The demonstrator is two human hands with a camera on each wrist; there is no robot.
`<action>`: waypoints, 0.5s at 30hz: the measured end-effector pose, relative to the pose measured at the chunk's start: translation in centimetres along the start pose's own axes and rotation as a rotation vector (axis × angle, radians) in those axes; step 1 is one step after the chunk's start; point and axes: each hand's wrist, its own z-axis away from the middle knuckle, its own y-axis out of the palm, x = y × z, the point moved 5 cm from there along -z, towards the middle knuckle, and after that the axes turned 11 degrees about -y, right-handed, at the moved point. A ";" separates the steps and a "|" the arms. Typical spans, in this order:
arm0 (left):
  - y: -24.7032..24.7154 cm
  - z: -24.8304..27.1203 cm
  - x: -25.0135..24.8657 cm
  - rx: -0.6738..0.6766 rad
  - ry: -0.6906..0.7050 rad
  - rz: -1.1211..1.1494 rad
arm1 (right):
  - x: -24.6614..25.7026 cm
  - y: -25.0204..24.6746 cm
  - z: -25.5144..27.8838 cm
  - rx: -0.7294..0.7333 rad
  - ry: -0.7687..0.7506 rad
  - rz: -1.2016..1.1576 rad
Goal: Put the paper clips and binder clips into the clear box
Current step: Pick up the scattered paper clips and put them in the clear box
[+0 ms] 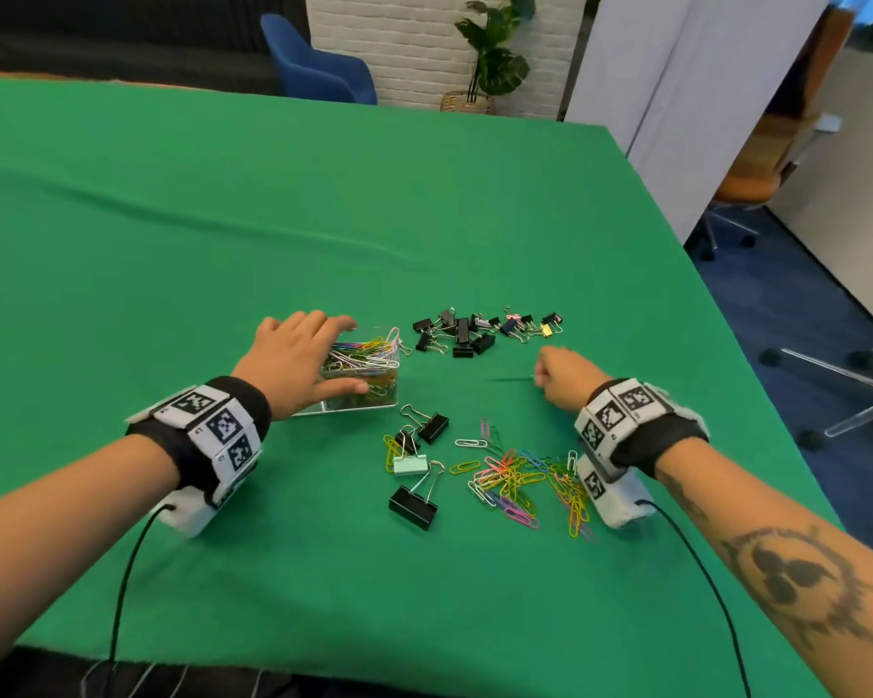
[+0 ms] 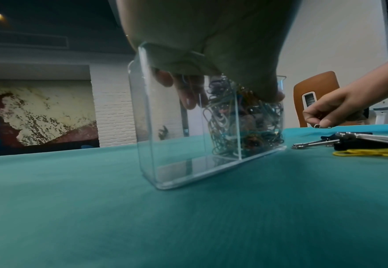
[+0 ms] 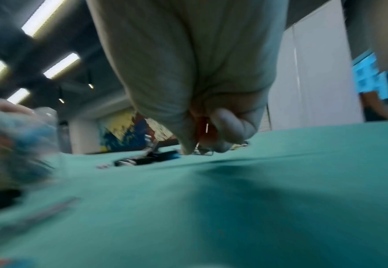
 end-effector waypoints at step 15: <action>-0.1 0.2 -0.1 0.012 -0.034 0.028 | 7.7 2.3 3.7 0.106 -0.269 0.026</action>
